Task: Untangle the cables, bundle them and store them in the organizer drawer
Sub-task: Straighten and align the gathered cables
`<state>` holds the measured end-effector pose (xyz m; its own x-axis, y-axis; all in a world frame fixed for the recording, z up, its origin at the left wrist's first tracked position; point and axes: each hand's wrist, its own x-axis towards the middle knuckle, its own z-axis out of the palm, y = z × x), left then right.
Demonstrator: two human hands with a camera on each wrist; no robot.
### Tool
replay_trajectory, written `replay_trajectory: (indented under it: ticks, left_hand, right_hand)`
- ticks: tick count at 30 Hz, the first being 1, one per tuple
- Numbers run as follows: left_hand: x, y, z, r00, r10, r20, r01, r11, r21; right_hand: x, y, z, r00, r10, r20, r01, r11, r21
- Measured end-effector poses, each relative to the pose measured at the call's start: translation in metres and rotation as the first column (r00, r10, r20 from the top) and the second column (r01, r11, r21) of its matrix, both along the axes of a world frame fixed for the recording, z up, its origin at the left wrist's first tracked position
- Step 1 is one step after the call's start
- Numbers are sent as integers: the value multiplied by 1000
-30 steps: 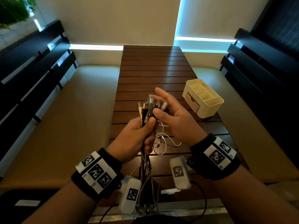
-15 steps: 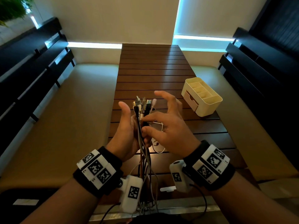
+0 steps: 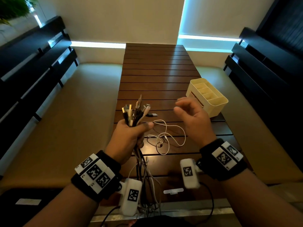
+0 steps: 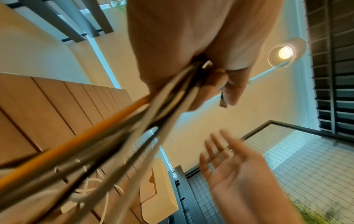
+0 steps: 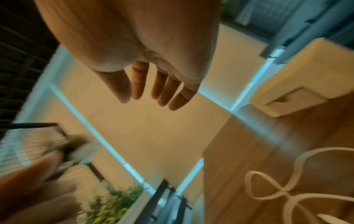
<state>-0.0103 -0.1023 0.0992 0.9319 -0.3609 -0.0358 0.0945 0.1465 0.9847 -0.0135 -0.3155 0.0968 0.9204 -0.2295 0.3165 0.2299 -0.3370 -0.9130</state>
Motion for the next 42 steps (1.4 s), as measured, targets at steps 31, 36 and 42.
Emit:
replay_trajectory:
  ticks: [31, 36, 42]
  left_hand:
    - [21, -1, -11, 964, 195, -180, -204, 978, -33]
    - [17, -26, -9, 972, 212, -104, -211, 977, 14]
    - [12, -41, -5, 993, 109, 50, -114, 989, 90]
  right_hand:
    - [11, 3, -86, 905, 208, -371, -67, 931, 358]
    - [-2, 12, -43, 938, 259, -232, -178, 930, 321]
    - [-16, 21, -2, 937, 320, -137, -279, 926, 253]
